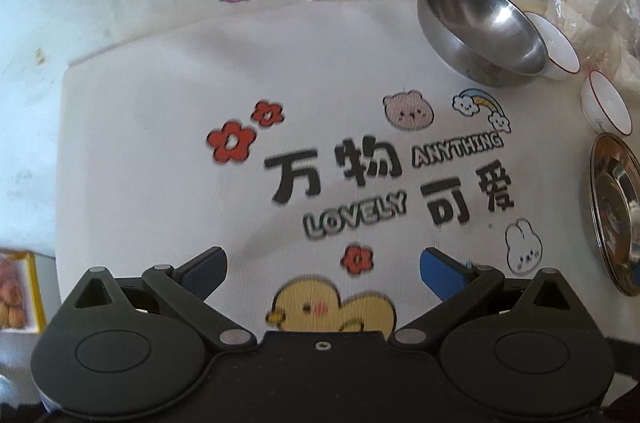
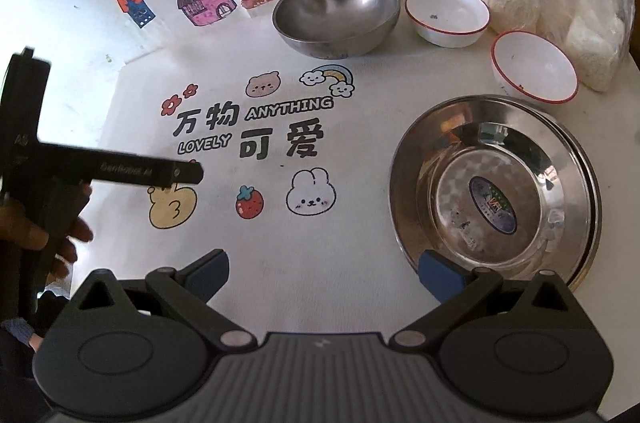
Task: Organize plates and bowls
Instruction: 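Move both grippers toward the steel mixing bowl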
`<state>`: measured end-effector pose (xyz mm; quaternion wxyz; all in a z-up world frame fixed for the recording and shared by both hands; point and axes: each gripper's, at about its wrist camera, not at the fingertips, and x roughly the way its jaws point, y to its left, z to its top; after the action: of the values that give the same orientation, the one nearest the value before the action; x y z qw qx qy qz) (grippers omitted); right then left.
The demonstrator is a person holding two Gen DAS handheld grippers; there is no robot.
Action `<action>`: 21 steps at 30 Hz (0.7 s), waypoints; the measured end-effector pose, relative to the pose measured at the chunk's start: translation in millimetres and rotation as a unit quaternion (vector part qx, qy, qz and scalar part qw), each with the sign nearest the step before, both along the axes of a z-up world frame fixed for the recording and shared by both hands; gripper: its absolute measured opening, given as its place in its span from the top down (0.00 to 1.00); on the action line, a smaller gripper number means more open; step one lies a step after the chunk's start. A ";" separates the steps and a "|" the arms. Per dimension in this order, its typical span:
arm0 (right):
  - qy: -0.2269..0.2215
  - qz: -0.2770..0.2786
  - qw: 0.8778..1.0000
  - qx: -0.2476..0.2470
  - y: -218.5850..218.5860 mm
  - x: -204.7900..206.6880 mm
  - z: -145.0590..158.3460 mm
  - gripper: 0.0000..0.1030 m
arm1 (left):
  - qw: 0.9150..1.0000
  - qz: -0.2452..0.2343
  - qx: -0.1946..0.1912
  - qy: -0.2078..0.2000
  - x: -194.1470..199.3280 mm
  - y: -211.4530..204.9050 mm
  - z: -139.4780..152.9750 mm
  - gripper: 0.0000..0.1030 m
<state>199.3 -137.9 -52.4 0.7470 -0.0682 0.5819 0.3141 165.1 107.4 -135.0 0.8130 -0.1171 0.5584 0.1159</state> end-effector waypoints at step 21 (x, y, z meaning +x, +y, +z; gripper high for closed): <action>-0.076 -0.118 0.989 0.057 13.5 82.8 4.4 0.00 | 0.998 -0.013 0.019 -0.055 87.6 2.9 23.7 0.01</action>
<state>282.1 -124.4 -48.0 0.8234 0.0199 0.5087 0.2507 252.8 110.3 -111.3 0.8458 -0.1008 0.5124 0.1092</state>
